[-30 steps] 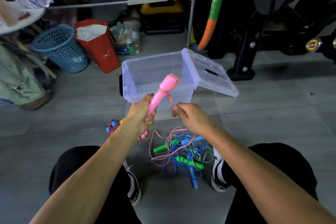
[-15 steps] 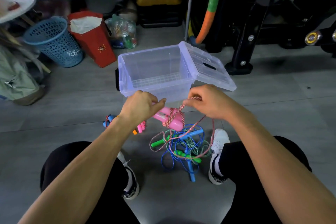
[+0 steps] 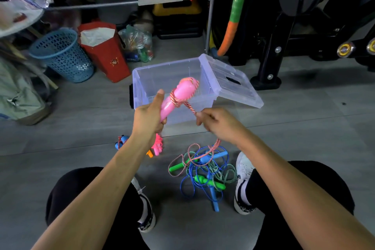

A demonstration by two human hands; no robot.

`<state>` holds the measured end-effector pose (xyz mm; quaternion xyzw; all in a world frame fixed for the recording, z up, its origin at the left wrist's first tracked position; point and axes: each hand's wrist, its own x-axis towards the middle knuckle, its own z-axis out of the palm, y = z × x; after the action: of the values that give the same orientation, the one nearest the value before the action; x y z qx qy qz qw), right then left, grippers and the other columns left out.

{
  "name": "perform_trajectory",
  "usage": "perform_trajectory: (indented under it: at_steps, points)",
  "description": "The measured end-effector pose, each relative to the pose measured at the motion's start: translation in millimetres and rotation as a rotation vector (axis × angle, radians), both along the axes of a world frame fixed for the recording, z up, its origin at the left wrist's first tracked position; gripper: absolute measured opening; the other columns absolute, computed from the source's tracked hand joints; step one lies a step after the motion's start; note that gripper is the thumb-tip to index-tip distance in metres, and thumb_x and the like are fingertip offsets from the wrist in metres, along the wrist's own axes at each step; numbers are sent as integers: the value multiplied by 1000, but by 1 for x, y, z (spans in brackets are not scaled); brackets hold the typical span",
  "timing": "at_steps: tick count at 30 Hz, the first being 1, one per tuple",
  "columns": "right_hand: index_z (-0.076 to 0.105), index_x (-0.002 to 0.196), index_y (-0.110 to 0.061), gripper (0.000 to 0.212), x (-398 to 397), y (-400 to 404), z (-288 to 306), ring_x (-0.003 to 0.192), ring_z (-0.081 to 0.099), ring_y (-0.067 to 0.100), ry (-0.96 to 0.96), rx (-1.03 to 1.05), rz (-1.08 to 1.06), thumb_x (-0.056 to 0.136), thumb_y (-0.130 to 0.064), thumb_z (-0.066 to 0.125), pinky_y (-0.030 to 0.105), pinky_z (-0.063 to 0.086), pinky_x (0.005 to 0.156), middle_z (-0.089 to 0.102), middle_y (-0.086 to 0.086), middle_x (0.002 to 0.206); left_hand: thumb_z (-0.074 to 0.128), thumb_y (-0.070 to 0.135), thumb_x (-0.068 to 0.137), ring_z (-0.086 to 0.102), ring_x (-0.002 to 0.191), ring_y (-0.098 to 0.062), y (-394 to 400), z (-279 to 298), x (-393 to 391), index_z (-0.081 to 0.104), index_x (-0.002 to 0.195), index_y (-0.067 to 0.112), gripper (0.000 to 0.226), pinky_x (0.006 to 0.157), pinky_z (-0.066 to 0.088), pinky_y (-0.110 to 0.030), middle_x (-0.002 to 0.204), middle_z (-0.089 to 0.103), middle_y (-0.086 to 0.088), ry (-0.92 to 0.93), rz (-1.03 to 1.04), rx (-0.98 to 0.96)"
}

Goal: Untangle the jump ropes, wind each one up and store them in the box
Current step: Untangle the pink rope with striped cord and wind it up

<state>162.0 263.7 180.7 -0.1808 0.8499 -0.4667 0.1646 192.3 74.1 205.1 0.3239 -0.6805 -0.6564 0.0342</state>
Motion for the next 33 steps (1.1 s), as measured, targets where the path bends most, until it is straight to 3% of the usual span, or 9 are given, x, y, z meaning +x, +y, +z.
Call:
perform_trajectory:
  at_steps: [4, 7, 10, 12, 17, 21, 25, 29, 33]
  points:
    - [56, 74, -20, 30, 16, -16, -5, 54, 51, 2, 105, 179, 153, 100, -32, 48, 25, 39, 57, 52, -10, 60, 52, 58, 90, 37, 35, -20, -11, -9, -8, 53, 62, 7, 58, 41, 32, -22, 53, 55, -12, -97, 89, -96]
    - [49, 70, -16, 32, 21, -15, -1, 60, 51, 23, 190, 255, 226, 97, -35, 50, 41, 44, 60, 53, 2, 62, 47, 57, 93, 57, 63, -33, -16, -22, -12, 49, 52, 6, 66, 60, 43, -34, 59, 60, -15, -119, -70, -625]
    - [62, 79, -15, 25, 16, 1, 16, 61, 53, 14, 211, 263, 241, 94, -32, 55, 33, 44, 61, 58, -5, 64, 41, 58, 95, 61, 86, -40, -11, -34, -10, 59, 78, 5, 58, 69, 44, -39, 83, 62, -18, -223, -361, -1120]
    - [65, 82, -19, 19, 9, 13, 25, 64, 55, 8, 211, 236, 202, 92, -33, 59, 27, 42, 62, 61, -8, 69, 44, 58, 94, 61, 88, -37, -9, -36, -9, 62, 79, 12, 51, 71, 45, -37, 84, 61, -12, -250, -606, -1244]
    - [68, 82, -16, 19, -19, 39, 15, 73, 63, 19, 130, 127, 5, 86, -35, 70, 36, 49, 70, 69, 4, 76, 65, 37, 90, 26, 46, -16, -4, -24, -5, 43, 44, 5, 59, 49, 28, -23, 42, 27, 1, -29, -919, -770]
    - [70, 83, -16, 17, -20, 43, 1, 62, 56, 9, 21, 39, 40, 93, -28, 63, 30, 45, 63, 66, 5, 70, 57, 27, 96, 22, 30, -13, 0, -12, -3, 51, 39, 14, 59, 37, 18, -15, 34, 34, 1, 18, -627, -111]
    - [66, 78, -28, 25, -8, 28, -7, 49, 44, 4, -42, 79, 59, 99, -27, 53, 26, 37, 58, 54, -8, 57, 43, 22, 101, 22, 26, -12, 1, -15, -9, 52, 66, 4, 40, 38, 7, -17, 40, 41, -8, 35, -242, 330]
    - [67, 81, -23, 31, 16, 10, -4, 47, 47, -1, -49, 173, 178, 101, -32, 46, 20, 39, 53, 57, -8, 60, 45, 50, 98, 30, 30, -14, 4, -30, -11, 55, 67, 6, 54, 37, 21, -17, 46, 48, -7, -44, -40, 165]
    - [68, 82, -18, 31, 30, 5, 3, 54, 49, 10, -21, 240, 256, 99, -34, 48, 28, 39, 55, 56, -5, 62, 34, 44, 103, 55, 55, -29, -2, -32, -10, 56, 60, 4, 63, 57, 39, -30, 55, 56, -13, -92, -57, -546]
